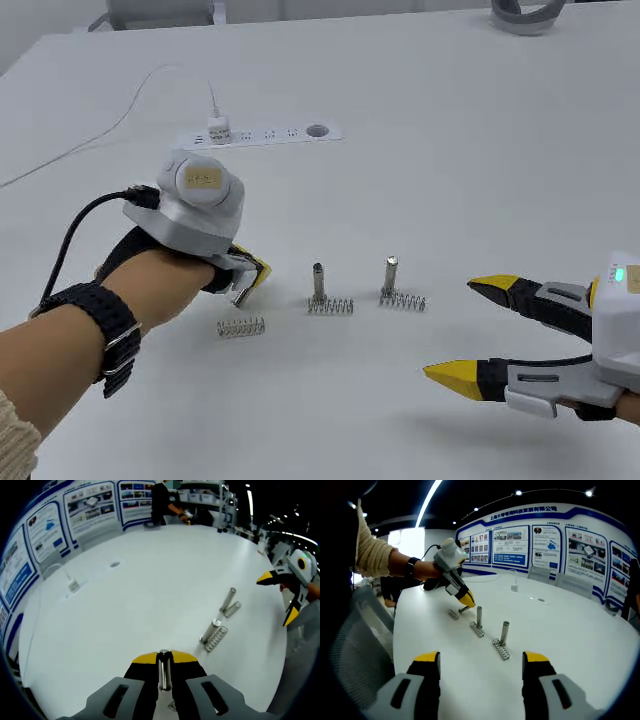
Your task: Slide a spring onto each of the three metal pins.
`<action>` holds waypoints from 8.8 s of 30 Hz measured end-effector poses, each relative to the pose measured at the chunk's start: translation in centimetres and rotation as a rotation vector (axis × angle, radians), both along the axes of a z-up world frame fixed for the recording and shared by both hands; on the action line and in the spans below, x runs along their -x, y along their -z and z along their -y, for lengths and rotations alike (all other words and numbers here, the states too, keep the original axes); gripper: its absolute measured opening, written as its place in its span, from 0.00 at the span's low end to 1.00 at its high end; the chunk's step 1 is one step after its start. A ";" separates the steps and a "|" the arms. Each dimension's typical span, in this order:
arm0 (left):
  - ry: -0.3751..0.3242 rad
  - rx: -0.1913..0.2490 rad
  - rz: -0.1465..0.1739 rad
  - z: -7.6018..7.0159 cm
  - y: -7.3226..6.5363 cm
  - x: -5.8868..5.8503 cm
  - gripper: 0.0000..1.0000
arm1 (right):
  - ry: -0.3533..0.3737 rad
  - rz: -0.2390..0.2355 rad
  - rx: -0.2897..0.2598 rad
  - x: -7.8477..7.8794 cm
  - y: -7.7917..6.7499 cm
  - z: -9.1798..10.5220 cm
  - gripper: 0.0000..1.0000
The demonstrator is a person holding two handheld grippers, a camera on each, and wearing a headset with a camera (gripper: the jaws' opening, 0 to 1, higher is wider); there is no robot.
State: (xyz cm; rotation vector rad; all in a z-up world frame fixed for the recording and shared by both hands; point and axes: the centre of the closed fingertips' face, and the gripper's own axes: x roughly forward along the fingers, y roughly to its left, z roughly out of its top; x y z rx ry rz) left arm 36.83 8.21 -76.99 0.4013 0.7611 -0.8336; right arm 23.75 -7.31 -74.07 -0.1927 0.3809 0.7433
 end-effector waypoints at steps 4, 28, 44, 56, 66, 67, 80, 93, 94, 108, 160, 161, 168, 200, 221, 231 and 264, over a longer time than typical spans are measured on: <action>-0.005 0.012 0.007 -0.3 -0.4 0.2 0.07 | -0.003 0.000 -0.001 0.0 0.0 0.0 0.68; -0.047 0.078 0.038 -2.1 -1.7 1.7 0.07 | -0.015 -0.003 -0.001 0.0 0.0 -0.4 0.67; -0.055 0.079 0.030 -2.8 -1.7 2.3 0.07 | -0.019 -0.003 0.000 0.0 0.0 -0.5 0.67; -0.026 0.077 0.074 -2.4 -2.0 2.1 0.08 | -0.020 -0.006 0.001 0.1 0.0 -0.6 0.67; -0.015 0.099 0.086 -2.0 -2.6 2.0 0.09 | -0.021 -0.005 0.002 0.1 0.0 -0.5 0.67; -0.015 0.099 0.088 -2.1 -2.6 2.0 0.09 | -0.021 -0.005 0.003 0.0 0.0 -0.5 0.67; -0.017 0.150 0.139 -2.4 -4.1 1.8 0.15 | -0.025 -0.005 0.004 0.1 0.0 -0.6 0.67; 0.003 0.229 0.183 -2.4 -5.3 2.3 0.26 | -0.025 -0.008 0.002 0.1 0.1 -0.6 0.67; 0.001 0.232 0.185 -2.5 -5.3 2.4 0.26 | -0.025 -0.009 0.002 0.1 0.1 -0.6 0.67; 0.020 0.297 0.204 -2.8 -5.5 3.6 0.39 | -0.034 -0.007 0.008 -0.2 -0.1 -0.8 0.66; 0.092 0.346 0.123 -3.0 -2.0 9.6 0.55 | -0.132 -0.132 0.212 -6.0 4.0 0.3 0.29; 0.093 0.347 0.122 -3.0 -2.0 9.6 0.55 | -0.133 -0.135 0.211 -6.1 4.0 0.3 0.29; 0.093 0.348 0.112 -2.9 -1.6 10.0 0.55 | -0.152 -0.164 0.220 -6.0 4.8 -0.1 0.23; 0.120 0.340 0.093 -2.3 -0.8 10.5 0.52 | -0.203 -0.260 0.242 -5.2 6.0 -0.6 0.11; 0.258 0.318 0.077 0.8 -0.6 11.3 0.45 | -0.358 -0.246 0.268 -1.5 2.9 -3.5 0.11; 0.338 0.305 0.092 2.5 -1.3 11.7 0.40 | -0.462 -0.222 0.305 -0.6 1.7 -5.9 0.11; 0.524 0.282 0.133 5.6 -1.9 14.0 0.13 | -0.603 -0.200 0.368 1.7 1.0 -9.0 0.11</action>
